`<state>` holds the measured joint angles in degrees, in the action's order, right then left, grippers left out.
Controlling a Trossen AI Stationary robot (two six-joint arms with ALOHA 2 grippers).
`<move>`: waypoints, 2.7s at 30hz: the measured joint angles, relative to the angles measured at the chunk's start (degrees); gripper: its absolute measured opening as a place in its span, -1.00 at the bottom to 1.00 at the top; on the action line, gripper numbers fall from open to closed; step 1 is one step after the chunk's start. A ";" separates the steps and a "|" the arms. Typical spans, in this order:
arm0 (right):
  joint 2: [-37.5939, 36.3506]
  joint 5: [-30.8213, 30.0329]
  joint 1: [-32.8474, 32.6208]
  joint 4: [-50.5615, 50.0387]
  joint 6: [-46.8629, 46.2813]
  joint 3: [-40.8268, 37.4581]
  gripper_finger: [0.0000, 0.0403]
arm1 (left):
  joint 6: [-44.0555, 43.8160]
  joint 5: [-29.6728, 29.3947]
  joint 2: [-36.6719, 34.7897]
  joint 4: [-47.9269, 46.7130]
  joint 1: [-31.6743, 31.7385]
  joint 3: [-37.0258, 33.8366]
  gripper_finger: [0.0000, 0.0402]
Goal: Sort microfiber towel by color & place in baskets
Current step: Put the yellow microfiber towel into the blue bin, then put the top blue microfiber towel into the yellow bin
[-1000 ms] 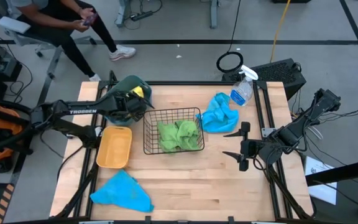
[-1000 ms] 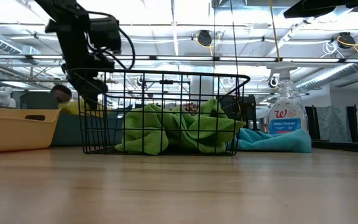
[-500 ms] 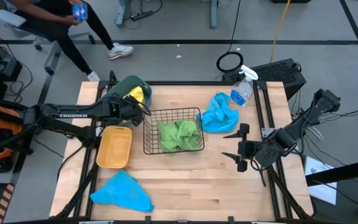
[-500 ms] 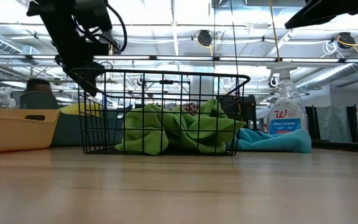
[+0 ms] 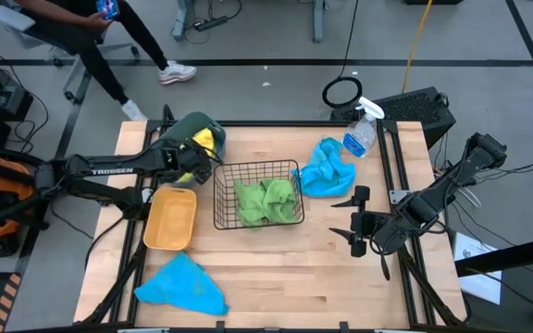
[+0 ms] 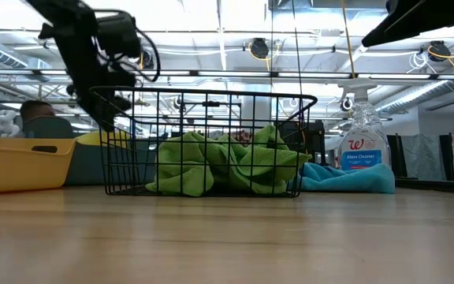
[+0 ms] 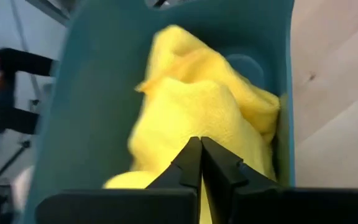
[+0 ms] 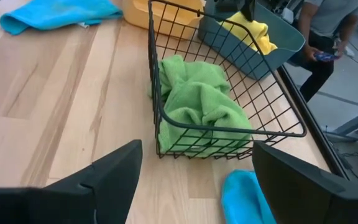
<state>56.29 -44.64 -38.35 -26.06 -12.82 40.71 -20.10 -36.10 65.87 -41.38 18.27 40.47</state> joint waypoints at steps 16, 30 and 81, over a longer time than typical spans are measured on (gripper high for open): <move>0.00 -0.01 0.00 0.14 0.26 0.00 0.48 | 0.93 3.50 -3.16 5.52 0.07 -0.39 -0.89; 0.24 -9.47 3.42 -12.70 -15.47 -5.79 0.47 | -10.87 2.83 -8.98 14.27 -22.14 0.38 -0.89; 22.23 36.66 55.42 34.51 13.55 -20.71 -0.92 | 1.00 -3.24 -0.74 39.97 -36.72 0.41 -0.89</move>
<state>78.52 -7.98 17.08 8.45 0.73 19.99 -19.09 -39.35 65.13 -1.41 -18.45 40.88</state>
